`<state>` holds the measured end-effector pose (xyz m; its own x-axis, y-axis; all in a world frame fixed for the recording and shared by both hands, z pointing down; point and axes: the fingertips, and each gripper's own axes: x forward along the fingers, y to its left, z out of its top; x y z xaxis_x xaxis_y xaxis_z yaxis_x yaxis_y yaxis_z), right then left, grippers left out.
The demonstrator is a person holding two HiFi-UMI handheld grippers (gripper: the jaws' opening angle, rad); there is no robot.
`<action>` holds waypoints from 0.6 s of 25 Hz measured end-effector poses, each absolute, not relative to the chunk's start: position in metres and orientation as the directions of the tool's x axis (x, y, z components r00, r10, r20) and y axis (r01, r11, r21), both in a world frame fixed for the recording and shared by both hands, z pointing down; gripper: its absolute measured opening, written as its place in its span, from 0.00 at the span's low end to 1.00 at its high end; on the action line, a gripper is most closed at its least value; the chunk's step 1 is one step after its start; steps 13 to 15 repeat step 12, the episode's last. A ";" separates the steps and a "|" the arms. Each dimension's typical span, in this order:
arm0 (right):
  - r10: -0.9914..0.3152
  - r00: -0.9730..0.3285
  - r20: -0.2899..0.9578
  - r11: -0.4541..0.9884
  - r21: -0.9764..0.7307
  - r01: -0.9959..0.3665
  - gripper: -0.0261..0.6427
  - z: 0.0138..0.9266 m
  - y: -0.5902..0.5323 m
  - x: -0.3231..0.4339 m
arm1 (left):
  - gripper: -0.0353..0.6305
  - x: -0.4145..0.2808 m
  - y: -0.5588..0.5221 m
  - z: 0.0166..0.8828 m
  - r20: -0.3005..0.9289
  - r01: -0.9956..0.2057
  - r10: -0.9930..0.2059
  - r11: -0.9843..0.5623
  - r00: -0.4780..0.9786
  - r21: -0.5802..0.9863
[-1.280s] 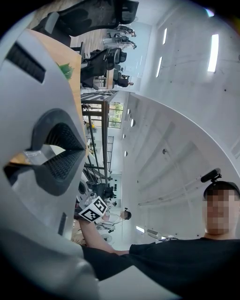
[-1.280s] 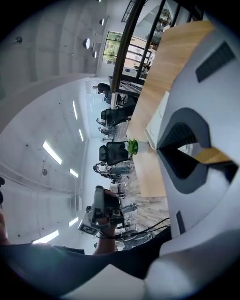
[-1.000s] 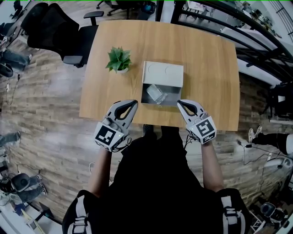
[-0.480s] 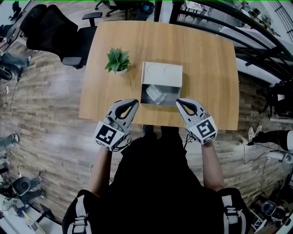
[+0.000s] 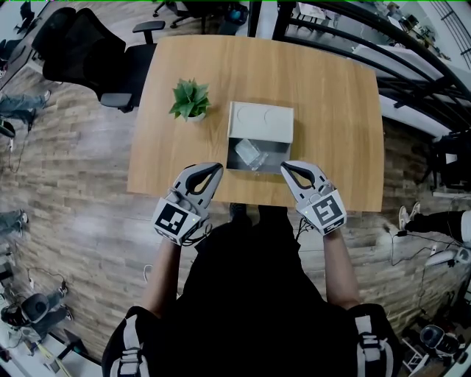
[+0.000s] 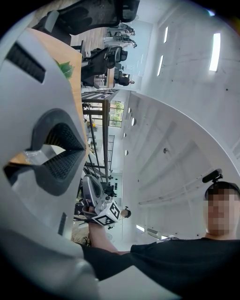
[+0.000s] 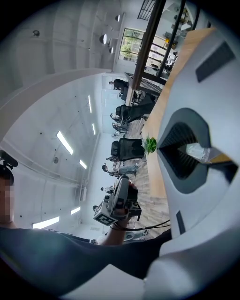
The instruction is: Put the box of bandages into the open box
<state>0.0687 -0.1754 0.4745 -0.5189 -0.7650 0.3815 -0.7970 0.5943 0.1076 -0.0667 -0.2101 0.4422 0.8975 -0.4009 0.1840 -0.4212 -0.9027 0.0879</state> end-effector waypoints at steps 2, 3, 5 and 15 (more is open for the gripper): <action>-0.763 -0.523 0.380 0.602 0.123 -0.789 0.08 0.474 -0.175 0.068 | 0.09 -0.067 -0.210 0.442 0.182 -0.423 -0.402 -0.902 0.897 0.091; -0.763 -0.522 0.380 0.601 0.120 -0.791 0.08 0.473 -0.176 0.067 | 0.09 -0.067 -0.209 0.441 0.177 -0.423 -0.403 -0.901 0.898 0.094; -0.766 -0.517 0.383 0.592 0.107 -0.798 0.08 0.470 -0.176 0.066 | 0.09 -0.066 -0.209 0.439 0.166 -0.422 -0.403 -0.901 0.900 0.100; -0.773 -0.507 0.382 0.578 0.092 -0.811 0.08 0.469 -0.174 0.066 | 0.09 -0.064 -0.206 0.443 0.174 -0.415 -0.395 -0.905 0.902 0.093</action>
